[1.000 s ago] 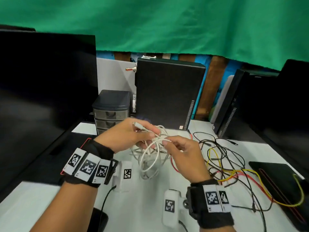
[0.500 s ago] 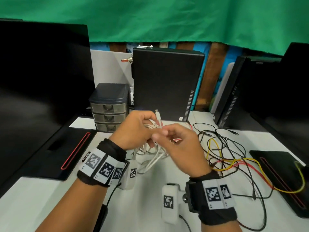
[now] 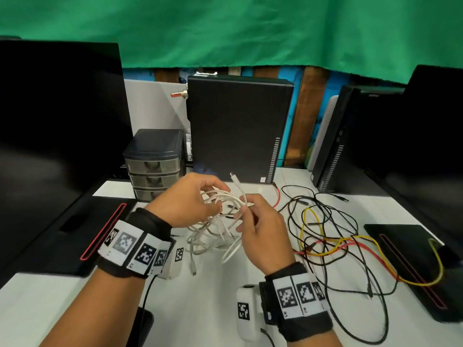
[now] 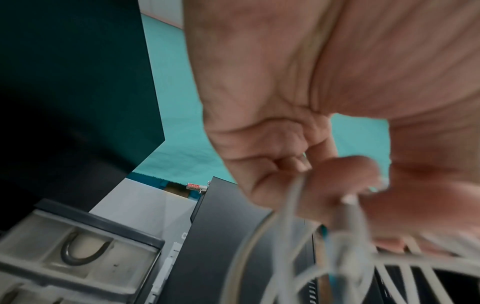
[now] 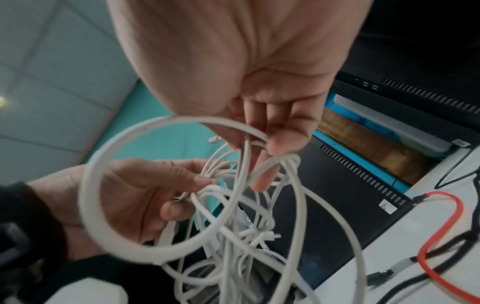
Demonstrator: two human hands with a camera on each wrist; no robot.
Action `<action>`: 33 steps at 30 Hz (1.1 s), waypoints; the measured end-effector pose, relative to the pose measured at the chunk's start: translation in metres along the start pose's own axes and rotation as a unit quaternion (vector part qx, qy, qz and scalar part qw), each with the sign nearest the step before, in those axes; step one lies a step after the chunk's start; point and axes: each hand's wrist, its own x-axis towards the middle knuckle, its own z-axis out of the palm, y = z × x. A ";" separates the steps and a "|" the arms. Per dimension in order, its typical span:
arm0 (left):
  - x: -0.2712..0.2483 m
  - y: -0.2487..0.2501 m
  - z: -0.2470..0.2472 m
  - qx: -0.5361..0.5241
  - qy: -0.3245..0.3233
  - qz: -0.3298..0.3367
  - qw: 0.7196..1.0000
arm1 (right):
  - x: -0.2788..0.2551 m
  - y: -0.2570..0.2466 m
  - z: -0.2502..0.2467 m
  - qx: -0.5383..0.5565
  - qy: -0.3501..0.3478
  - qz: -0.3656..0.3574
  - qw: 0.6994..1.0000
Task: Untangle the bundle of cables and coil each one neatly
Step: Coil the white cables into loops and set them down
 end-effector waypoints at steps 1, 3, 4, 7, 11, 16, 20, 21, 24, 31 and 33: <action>0.001 -0.001 0.001 0.014 0.013 0.004 1.000 | 0.001 -0.001 0.000 -0.008 0.008 -0.006 1.000; 0.004 -0.005 0.000 0.032 0.037 0.009 0.999 | 0.005 -0.007 0.000 -0.003 0.021 -0.014 1.000; 0.005 -0.009 -0.001 0.048 0.044 0.010 0.998 | 0.008 -0.011 -0.001 0.004 0.032 -0.021 0.999; 0.008 -0.022 -0.006 0.125 0.080 -0.015 0.989 | 0.019 -0.029 -0.009 0.069 0.071 -0.026 0.995; 0.011 -0.036 -0.013 0.010 0.071 -0.095 0.993 | 0.029 -0.040 -0.020 0.190 0.084 0.004 0.978; 0.005 -0.030 -0.013 -0.324 -0.004 -0.149 0.934 | 0.029 -0.017 -0.021 0.199 0.080 0.111 0.970; 0.002 -0.031 -0.014 -0.444 -0.006 -0.139 0.885 | 0.029 -0.003 -0.026 0.266 0.046 0.214 0.939; 0.003 -0.032 -0.014 -0.446 0.003 -0.141 0.884 | 0.029 -0.004 -0.028 0.288 0.050 0.232 0.928; 0.008 -0.033 -0.015 -0.400 0.076 -0.178 0.896 | 0.029 -0.009 -0.032 0.276 0.153 0.240 0.918; 0.013 -0.015 -0.013 -0.275 0.142 -0.132 0.942 | 0.022 -0.050 -0.016 0.145 0.052 0.099 0.983; 0.009 -0.008 -0.011 -0.252 0.143 -0.095 0.953 | 0.024 -0.043 0.004 0.029 -0.013 0.130 0.991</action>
